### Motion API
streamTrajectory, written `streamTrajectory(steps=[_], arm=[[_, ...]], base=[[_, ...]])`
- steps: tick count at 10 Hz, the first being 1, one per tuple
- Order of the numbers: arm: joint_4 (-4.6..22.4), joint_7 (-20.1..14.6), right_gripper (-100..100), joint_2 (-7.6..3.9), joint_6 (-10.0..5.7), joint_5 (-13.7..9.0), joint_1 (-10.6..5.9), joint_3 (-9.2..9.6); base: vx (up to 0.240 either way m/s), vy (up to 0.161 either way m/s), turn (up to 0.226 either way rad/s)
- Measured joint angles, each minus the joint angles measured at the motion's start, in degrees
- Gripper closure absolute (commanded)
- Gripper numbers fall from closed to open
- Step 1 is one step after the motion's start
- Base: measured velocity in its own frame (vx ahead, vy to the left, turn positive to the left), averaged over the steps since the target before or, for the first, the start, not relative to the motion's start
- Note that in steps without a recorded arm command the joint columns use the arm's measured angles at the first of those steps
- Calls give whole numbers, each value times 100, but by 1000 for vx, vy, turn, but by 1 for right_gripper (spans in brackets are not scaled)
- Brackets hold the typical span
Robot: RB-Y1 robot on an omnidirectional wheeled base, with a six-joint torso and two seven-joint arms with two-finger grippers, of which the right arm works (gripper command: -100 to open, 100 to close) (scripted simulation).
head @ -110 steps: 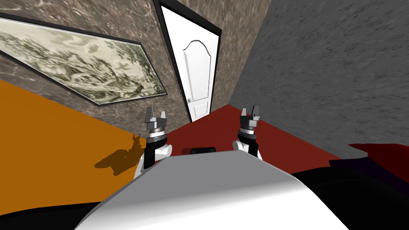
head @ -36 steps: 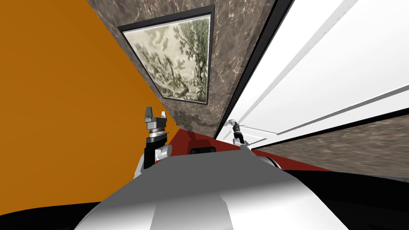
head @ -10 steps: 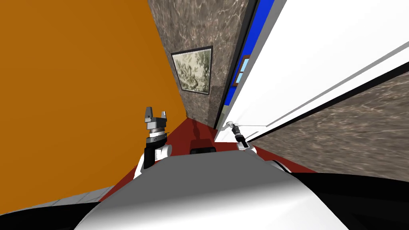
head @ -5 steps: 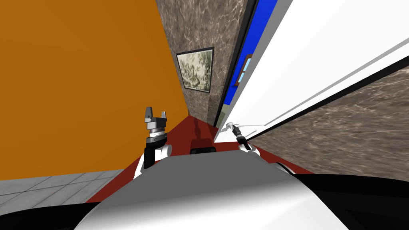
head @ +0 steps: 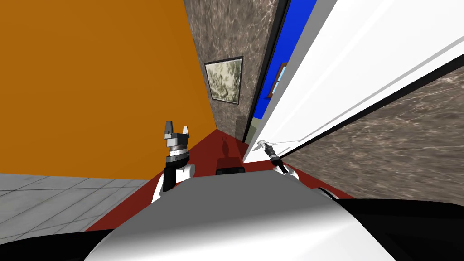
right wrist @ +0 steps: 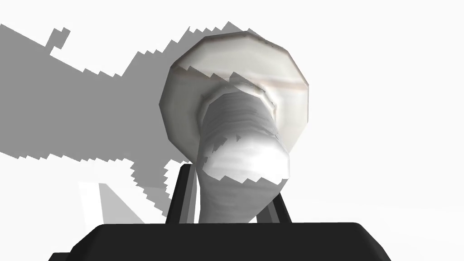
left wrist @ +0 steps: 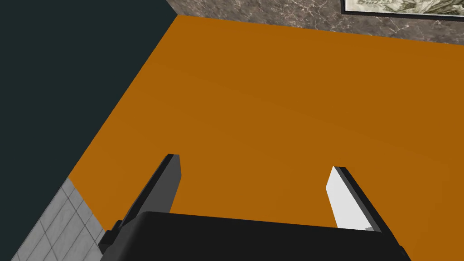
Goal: Pull the door open
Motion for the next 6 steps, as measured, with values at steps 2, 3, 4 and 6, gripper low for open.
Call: streamTrajectory(steps=[2,3,4,6], arm=[[35,-72,100,-90,-230,6,119,44],[83,-131,100,-158,-351,13,158,79],[130,-179,100,-203,-452,21,184,108],[128,-238,100,-270,-618,32,315,156]], base=[[-197,-81,188],[-172,-49,94],[-151,-69,99],[-142,-73,112]])
